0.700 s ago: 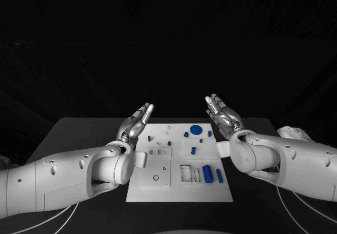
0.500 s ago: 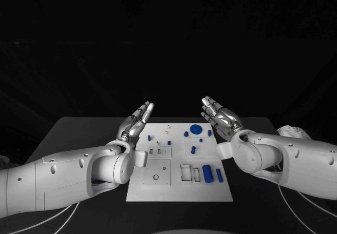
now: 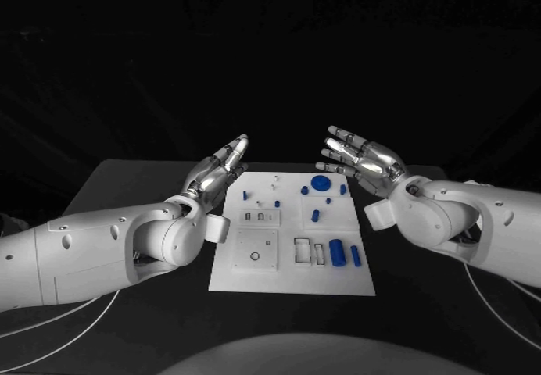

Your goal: Assemble the parts on the task board

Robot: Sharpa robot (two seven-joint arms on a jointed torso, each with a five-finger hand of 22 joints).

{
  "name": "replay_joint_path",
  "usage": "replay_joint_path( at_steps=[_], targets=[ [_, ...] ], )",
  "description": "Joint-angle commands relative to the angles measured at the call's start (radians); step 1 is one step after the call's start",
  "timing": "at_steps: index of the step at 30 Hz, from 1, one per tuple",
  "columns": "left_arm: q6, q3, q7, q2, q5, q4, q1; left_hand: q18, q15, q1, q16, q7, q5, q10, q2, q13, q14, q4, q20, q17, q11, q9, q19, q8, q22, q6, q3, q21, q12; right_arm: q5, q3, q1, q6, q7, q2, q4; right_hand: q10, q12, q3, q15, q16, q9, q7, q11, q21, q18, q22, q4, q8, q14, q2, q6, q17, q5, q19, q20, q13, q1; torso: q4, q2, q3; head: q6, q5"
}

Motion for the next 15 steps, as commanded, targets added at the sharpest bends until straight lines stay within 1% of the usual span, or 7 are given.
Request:
replay_joint_path(
  at_steps=[1,3,5,8,10,12,15],
  targets=[
    [0.070,0.000,-0.015,-0.016,-0.041,0.018,0.004,0.007,0.012,0.017,-0.001,-0.013,0.011,0.000,0.006,0.001,0.002,0.000,0.020,0.000,0.023,-0.001,0.007,0.003,0.003,-0.012,-0.004,0.008,0.008,-0.226,-0.001,0.025,-0.005,-0.087,-0.003,-0.002,0.080,0.102,0.042,-0.009,0.157,0.016,0.028,-0.004,0.123,0.019,0.055,-0.066,0.035,0.237,-0.005,0.083,0.083,-0.004,0.217,-0.005,0.022,0.080,0.0013,-0.001,-0.0003,-0.033,0.005],
    [0.068,0.000,-0.017,-0.028,-0.042,0.030,0.007,0.007,0.013,0.024,0.000,-0.008,0.023,0.001,0.010,0.001,0.003,0.000,0.025,0.000,0.024,0.000,0.009,0.003,0.004,-0.008,-0.008,0.010,0.009,-0.341,-0.001,0.045,-0.028,-0.130,-0.001,-0.007,0.211,0.242,0.075,-0.024,0.307,0.041,0.040,0.002,0.256,0.017,0.119,-0.115,0.086,0.465,-0.017,0.208,0.137,-0.024,0.416,-0.025,0.053,0.134,0.0030,0.000,0.0001,-0.033,0.005],
    [0.068,0.000,-0.022,-0.042,-0.043,0.041,0.009,0.007,0.013,0.030,0.000,-0.003,0.034,0.001,0.015,0.001,0.003,0.000,0.029,0.001,0.023,0.000,0.010,0.004,0.005,-0.006,-0.011,0.011,0.010,-0.492,-0.002,0.070,-0.042,-0.185,0.006,-0.018,0.335,0.330,0.091,-0.055,0.427,0.074,0.066,0.003,0.388,0.017,0.191,-0.138,0.149,0.655,-0.033,0.375,0.173,-0.037,0.569,-0.053,0.068,0.149,0.0023,0.001,-0.0002,-0.033,0.005],
    [0.072,0.000,-0.038,-0.059,-0.043,0.051,0.012,0.007,0.014,0.040,-0.001,0.012,0.051,0.001,0.024,0.001,0.003,0.000,0.036,0.000,0.019,0.000,0.009,0.004,0.005,-0.004,-0.015,0.011,0.009,-0.791,-0.002,0.113,-0.037,-0.287,0.033,-0.044,0.479,0.374,0.090,-0.097,0.534,0.085,0.062,-0.006,0.517,0.016,0.271,-0.137,0.163,0.816,-0.057,0.454,0.206,-0.079,0.673,-0.096,0.070,0.136,0.0012,0.003,0.0000,-0.033,0.006],
    [0.076,0.000,-0.046,-0.066,-0.043,0.053,0.013,0.006,0.015,0.049,0.000,0.028,0.065,0.001,0.031,0.001,0.003,0.000,0.042,0.001,0.015,0.001,0.009,0.005,0.005,0.002,-0.019,0.011,0.010,-0.953,-0.003,0.132,-0.025,-0.335,0.056,-0.063,0.518,0.359,0.092,-0.120,0.588,0.094,0.070,-0.018,0.637,0.007,0.394,-0.130,0.172,0.876,-0.067,0.514,0.228,-0.101,0.739,-0.114,0.056,0.126,0.0021,0.002,-0.0001,-0.033,0.007],
    [0.079,-0.001,-0.051,-0.072,-0.043,0.056,0.014,0.006,0.017,0.058,0.001,0.036,0.077,0.001,0.037,0.001,0.004,-0.001,0.046,0.001,0.014,0.001,0.009,0.005,0.005,0.005,-0.021,0.012,0.011,-1.096,-0.003,0.148,-0.005,-0.372,0.081,-0.085,0.556,0.335,0.106,-0.138,0.646,0.096,0.057,-0.030,0.819,-0.025,0.621,-0.134,0.157,0.911,-0.081,0.539,0.254,-0.113,0.826,-0.129,0.041,0.129,0.0032,0.003,-0.0002,-0.033,0.005],
    [0.081,-0.001,-0.057,-0.078,-0.043,0.064,0.018,0.007,0.020,0.077,0.003,0.043,0.099,0.002,0.043,0.002,0.006,-0.001,0.051,0.002,0.016,0.002,0.011,0.006,0.006,0.011,-0.025,0.014,0.014,-1.268,-0.003,0.163,0.040,-0.413,0.124,-0.124,0.601,0.291,0.153,-0.159,0.739,0.112,0.042,-0.053,1.005,-0.056,0.867,-0.145,0.150,0.928,-0.092,0.616,0.302,-0.074,0.891,-0.145,0.027,0.142,0.0078,0.002,0.0001,-0.033,0.003]
  ],
)
